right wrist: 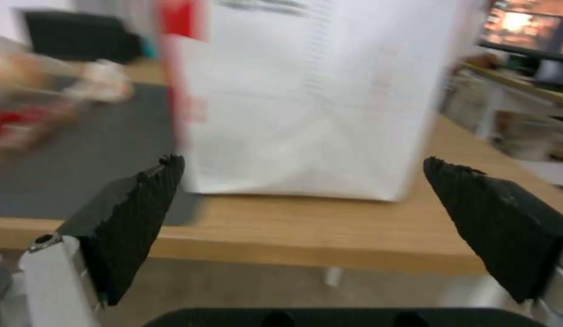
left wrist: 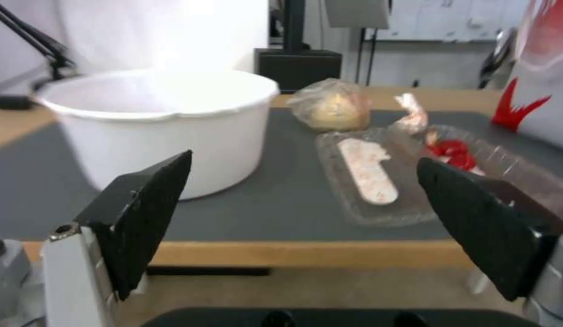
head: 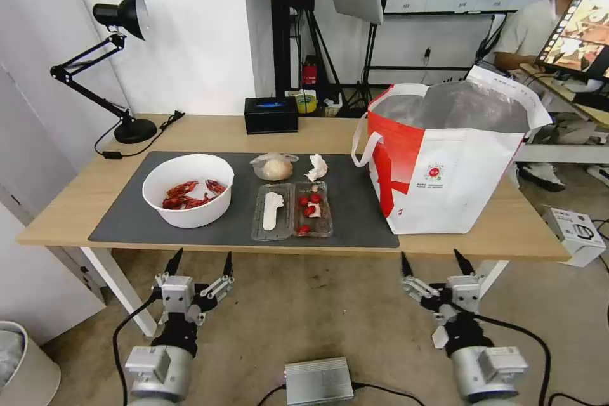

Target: Pick up the trash from the table and place it into the takeout bag.

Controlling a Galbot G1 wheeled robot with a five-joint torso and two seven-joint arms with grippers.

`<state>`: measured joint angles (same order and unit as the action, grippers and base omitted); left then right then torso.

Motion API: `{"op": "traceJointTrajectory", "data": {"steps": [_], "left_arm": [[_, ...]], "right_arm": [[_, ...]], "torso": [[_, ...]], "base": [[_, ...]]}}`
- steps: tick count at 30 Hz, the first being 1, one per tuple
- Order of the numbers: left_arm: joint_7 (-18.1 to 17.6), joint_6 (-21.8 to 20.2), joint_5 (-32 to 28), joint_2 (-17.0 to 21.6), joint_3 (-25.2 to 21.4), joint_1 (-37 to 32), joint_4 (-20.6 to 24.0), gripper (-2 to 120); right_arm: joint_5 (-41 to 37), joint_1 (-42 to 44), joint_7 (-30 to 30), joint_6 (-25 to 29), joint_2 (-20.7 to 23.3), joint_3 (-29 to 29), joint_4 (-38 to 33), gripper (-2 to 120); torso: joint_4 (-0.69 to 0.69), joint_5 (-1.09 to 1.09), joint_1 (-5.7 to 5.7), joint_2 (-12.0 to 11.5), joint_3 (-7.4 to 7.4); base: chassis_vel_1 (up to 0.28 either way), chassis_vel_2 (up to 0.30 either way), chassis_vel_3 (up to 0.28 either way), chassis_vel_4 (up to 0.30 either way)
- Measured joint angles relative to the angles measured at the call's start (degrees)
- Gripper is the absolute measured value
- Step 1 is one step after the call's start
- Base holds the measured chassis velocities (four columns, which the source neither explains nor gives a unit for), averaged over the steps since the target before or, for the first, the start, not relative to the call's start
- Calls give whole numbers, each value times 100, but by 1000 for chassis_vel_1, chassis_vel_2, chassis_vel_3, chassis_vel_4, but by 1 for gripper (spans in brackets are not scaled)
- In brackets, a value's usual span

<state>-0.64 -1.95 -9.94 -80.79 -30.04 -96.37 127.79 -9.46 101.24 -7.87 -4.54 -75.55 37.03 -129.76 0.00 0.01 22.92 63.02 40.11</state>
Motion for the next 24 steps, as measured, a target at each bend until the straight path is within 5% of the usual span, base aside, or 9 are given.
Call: {"op": "traceJointTrajectory", "data": {"steps": [4,13,15,24], "left_arm": [[-67,-145,-685,361,101,469,-282,100],[-56,-191,-992,506,132,621,-362,100],[309,-125,-1641,789,72,680,-312,100],[376,-425,-2280,1015,163,730,-70,100]], "right_arm": [[-514,-88,-405,-165,539,308,59,100],[-594,-83,-444,-81,577,378,-102,100],[-634,-82,-441,-71,607,442,-131,100],[-715,-55,-431,-67,667,523,-199,100]], "torso": [[0,-1,1,-1,0],[0,0,0,0,0],[-1,1,0,0,0],[0,-2,0,0,0]], "base": [[0,0,0,0],[0,0,0,0],[0,0,0,0],[0,0,0,0]]}}
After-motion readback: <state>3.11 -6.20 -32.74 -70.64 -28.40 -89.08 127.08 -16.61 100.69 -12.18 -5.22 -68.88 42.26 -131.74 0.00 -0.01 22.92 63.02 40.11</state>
